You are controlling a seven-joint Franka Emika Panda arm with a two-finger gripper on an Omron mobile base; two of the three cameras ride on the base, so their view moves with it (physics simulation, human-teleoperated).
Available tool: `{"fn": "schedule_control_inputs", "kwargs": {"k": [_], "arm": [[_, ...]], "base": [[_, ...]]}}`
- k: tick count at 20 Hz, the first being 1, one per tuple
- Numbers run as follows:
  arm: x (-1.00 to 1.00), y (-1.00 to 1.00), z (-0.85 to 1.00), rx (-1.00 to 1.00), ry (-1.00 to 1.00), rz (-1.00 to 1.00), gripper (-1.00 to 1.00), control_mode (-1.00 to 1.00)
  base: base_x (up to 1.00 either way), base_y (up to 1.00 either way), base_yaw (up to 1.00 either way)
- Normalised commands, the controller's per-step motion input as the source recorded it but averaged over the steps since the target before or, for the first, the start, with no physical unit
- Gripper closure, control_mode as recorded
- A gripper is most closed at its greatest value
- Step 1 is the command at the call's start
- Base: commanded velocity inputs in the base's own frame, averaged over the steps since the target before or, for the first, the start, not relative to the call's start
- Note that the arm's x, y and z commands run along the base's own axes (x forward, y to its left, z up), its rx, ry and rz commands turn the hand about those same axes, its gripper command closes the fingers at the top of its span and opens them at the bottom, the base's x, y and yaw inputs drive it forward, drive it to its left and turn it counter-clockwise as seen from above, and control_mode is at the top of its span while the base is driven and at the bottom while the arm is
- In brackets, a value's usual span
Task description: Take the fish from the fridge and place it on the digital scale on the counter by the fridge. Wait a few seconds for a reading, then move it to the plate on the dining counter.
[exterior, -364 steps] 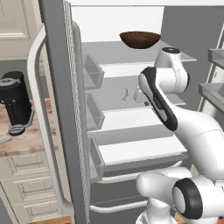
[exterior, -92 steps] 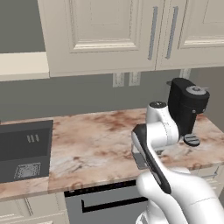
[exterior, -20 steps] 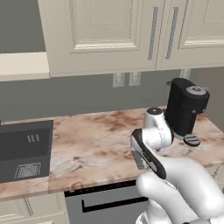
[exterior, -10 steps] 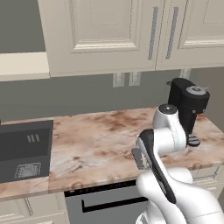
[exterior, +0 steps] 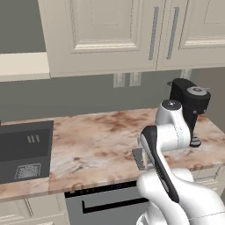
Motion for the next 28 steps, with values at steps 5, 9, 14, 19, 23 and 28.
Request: {"fn": "schedule_control_inputs", "kwargs": {"k": [5, 9, 14, 19, 23, 28], "arm": [[0.00, 0.00, 0.00, 0.00, 0.00, 0.00, -1.00, -1.00], [0.00, 0.00, 0.00, 0.00, 0.00, 0.00, -1.00, -1.00], [0.00, 0.00, 0.00, 0.00, 0.00, 0.00, -1.00, -1.00], [0.00, 0.00, 0.00, 0.00, 0.00, 0.00, -1.00, -1.00], [0.00, 0.00, 0.00, 0.00, 0.00, 0.00, -1.00, -1.00], [0.00, 0.00, 0.00, 0.00, 0.00, 0.00, -1.00, -1.00]], "base": [[0.00, 0.00, 0.00], [0.00, 0.00, 0.00], [0.00, 0.00, 0.00], [0.00, 0.00, 0.00], [0.00, 0.00, 0.00], [0.00, 0.00, 0.00]]}}
